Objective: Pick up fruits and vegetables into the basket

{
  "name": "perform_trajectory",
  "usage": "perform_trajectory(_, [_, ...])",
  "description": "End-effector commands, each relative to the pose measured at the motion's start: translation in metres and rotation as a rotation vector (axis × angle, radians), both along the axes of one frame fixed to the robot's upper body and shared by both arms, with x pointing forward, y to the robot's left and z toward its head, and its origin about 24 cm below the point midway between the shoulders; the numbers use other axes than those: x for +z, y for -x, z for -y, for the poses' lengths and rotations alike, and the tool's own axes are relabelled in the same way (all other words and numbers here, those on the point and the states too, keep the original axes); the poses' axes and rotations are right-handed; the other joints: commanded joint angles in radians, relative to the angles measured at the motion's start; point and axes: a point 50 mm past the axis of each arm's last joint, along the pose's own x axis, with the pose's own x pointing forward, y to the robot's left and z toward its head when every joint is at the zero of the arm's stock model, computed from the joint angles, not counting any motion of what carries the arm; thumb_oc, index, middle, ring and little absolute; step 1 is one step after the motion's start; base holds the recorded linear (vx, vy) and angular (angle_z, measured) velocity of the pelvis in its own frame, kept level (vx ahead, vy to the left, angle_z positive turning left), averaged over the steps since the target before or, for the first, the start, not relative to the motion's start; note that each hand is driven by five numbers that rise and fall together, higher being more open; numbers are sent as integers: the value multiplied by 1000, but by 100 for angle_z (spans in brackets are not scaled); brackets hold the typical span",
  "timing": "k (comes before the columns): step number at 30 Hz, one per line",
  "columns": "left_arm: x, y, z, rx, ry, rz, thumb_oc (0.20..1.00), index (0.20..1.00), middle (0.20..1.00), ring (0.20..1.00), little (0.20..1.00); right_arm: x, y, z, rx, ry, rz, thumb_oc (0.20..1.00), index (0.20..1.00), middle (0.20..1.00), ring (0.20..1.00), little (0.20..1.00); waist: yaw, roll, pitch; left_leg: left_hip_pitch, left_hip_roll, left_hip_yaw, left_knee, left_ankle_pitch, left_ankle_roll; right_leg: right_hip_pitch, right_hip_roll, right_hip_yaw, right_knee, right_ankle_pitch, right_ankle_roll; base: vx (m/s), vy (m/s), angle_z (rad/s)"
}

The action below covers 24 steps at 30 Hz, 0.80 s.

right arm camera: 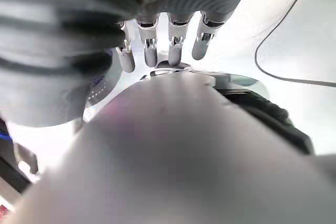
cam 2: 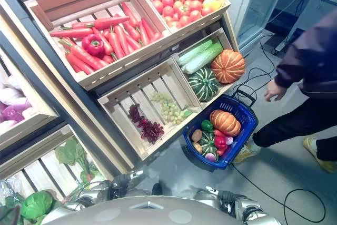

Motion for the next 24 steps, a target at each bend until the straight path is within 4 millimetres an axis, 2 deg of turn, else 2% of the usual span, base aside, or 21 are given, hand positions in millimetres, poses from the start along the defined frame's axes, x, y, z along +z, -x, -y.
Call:
perform_trajectory(1, [1,-14,13,-51,17,29,1000,1000,1000,1000,1000,4,-31,-8,50,-14,58,1000,1000,1000,1000,1000,-5,-4,38,32,-45,44,49,-146,29,-31,11,41,54,-32,20,64,-470,52])
perform_trajectory(12, [1,-11,14,-57,19,27,1000,1000,1000,1000,1000,3,-27,-8,50,-13,51,1000,1000,1000,1000,1000,-4,-4,31,40,-46,43,43,-147,28,-22,12,39,48,-32,21,0,0,0])
perform_trajectory(15, [2,-16,14,-90,2,77,1000,1000,1000,1000,1000,3,-27,-8,52,-9,55,1000,1000,1000,1000,1000,-4,-4,30,40,-46,41,42,-146,28,-22,12,40,49,-32,21,0,0,0])
perform_trajectory(19, [13,-37,15,-131,-76,270,1000,1000,1000,1000,1000,5,-34,-5,44,29,100,1000,1000,1000,1000,1000,-7,1,31,39,-46,42,43,-146,27,-25,14,45,52,-33,22,0,0,0])
perform_trajectory(20, [24,-55,14,-160,-169,431,1000,1000,1000,1000,1000,6,-37,-1,42,46,121,1000,1000,1000,1000,1000,-8,3,34,38,-45,42,44,-146,25,-27,14,45,55,-33,23,0,0,0])
perform_trajectory(24, [56,-87,14,-281,-294,751,1000,1000,1000,1000,1000,13,-50,11,21,82,219,1000,1000,1000,1000,1000,-3,13,54,16,-44,37,55,-144,24,-51,12,38,70,-35,21,-52,18,0])
